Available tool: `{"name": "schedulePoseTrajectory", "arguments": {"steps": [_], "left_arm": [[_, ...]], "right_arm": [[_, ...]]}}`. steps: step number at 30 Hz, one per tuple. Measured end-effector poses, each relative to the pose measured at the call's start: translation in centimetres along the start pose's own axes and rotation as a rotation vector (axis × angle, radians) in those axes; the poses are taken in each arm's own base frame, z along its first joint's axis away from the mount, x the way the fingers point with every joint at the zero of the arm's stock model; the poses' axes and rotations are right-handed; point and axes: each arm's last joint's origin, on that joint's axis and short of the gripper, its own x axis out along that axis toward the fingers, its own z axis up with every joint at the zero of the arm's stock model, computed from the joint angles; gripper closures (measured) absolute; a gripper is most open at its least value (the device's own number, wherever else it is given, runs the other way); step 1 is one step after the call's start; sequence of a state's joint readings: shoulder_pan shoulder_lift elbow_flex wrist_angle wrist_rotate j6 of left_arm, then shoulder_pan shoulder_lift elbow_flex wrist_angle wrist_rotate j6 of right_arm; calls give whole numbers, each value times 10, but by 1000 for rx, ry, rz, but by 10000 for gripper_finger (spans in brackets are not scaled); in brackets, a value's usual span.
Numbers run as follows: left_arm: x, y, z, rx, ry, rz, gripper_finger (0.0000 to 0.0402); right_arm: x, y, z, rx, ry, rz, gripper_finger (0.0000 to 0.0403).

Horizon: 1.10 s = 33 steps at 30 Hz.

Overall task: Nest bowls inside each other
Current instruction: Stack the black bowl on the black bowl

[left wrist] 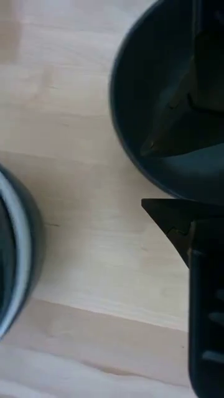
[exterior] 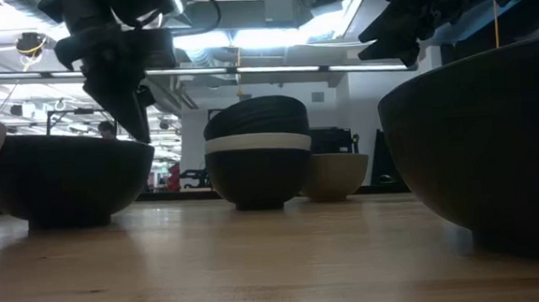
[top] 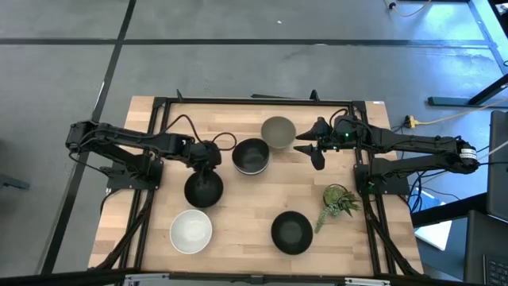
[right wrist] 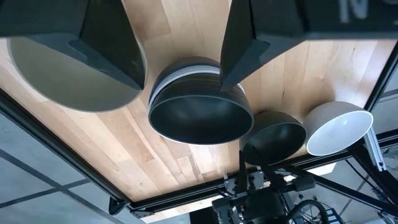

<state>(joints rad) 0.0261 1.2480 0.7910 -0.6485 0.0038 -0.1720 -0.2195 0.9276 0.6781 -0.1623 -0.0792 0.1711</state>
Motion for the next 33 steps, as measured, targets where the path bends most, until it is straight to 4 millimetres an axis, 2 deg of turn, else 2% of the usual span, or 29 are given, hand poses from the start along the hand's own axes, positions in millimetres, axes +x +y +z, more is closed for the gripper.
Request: {"name": "schedulePoseTrajectory", "arguments": {"steps": [18, 33], "left_arm": [[-2, 2, -21, -62, 224, 1, 289], [-2, 3, -22, -69, 236, 16, 289]], "right_arm": [[0, 0, 0, 0, 0, 0, 192], [0, 0, 0, -20, -1, 1, 192]]}}
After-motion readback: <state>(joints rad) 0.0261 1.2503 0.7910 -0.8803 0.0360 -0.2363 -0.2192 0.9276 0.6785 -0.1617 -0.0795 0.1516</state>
